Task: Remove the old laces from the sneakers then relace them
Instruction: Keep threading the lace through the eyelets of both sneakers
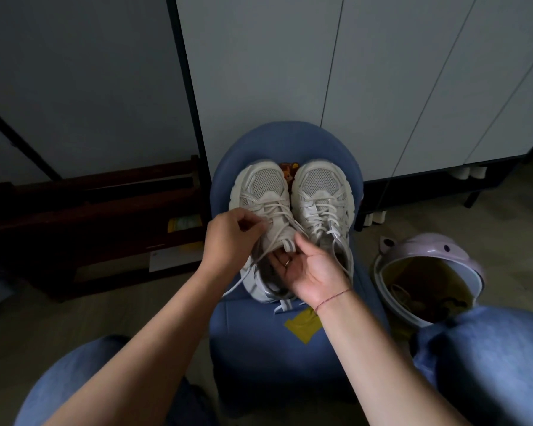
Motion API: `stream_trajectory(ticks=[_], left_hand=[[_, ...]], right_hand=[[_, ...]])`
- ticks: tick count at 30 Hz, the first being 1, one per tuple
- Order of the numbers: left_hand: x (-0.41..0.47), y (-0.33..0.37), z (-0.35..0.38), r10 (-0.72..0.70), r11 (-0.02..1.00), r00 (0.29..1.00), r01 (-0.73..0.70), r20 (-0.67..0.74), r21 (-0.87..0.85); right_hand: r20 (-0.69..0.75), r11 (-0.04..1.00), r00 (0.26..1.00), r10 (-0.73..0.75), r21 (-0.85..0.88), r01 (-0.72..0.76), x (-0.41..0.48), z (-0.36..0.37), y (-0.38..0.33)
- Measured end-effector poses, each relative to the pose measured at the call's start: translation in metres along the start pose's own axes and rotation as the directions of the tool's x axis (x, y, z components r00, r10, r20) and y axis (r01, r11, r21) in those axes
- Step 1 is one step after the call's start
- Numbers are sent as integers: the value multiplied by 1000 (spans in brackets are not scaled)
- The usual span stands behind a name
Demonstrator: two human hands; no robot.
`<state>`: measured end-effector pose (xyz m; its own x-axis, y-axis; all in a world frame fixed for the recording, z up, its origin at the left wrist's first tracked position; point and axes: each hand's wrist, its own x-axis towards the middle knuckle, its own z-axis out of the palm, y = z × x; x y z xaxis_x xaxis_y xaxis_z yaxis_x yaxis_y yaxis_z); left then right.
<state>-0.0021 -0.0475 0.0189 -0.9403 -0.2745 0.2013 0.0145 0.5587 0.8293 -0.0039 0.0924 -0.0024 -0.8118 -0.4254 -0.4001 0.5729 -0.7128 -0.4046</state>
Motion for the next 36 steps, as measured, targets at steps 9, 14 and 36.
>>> stream_trajectory(ticks=[9,14,36], left_hand=[[3,10,12,95,989,995,-97,27,107],[8,5,7,84,987,993,-95,86,130],[4,10,14,-4,1000,999,4,-32,6]], right_hand=[[4,999,999,-33,11,33,-2,3,4],[12,1000,999,-30,5,30,-1,1,5],[-12,999,1000,-17,-31,17,2,-1,7]])
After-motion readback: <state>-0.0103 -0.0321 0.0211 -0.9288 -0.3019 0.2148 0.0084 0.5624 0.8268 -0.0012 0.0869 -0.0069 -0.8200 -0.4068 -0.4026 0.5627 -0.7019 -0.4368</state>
